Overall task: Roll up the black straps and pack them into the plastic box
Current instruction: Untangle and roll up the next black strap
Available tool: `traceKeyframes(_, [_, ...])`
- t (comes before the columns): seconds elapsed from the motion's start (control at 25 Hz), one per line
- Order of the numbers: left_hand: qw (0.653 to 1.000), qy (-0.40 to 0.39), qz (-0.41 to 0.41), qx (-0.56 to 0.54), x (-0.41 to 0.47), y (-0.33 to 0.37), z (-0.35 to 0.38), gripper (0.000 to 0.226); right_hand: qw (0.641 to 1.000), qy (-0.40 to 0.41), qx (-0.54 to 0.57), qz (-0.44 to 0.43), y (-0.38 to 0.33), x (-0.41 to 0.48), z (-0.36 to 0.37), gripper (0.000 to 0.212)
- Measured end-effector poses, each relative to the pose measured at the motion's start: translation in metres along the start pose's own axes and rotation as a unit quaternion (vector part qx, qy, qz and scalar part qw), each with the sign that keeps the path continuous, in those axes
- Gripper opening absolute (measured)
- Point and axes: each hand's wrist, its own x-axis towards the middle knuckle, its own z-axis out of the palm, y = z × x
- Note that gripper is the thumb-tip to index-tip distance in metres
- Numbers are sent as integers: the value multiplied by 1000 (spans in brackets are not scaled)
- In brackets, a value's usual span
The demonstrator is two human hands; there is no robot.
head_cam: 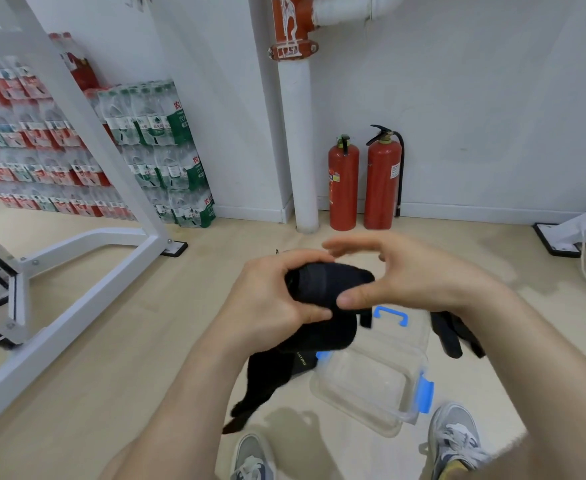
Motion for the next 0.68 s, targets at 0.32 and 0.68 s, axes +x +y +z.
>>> traceKeyframes(0.32, [988, 131, -41, -72, 0, 0, 7, 64, 997, 66, 43, -16, 5, 3, -6, 47])
traceKeyframes(0.68, [990, -79, -21, 119, 5, 5, 20, 25, 959, 47, 280, 6, 25, -6, -26, 59])
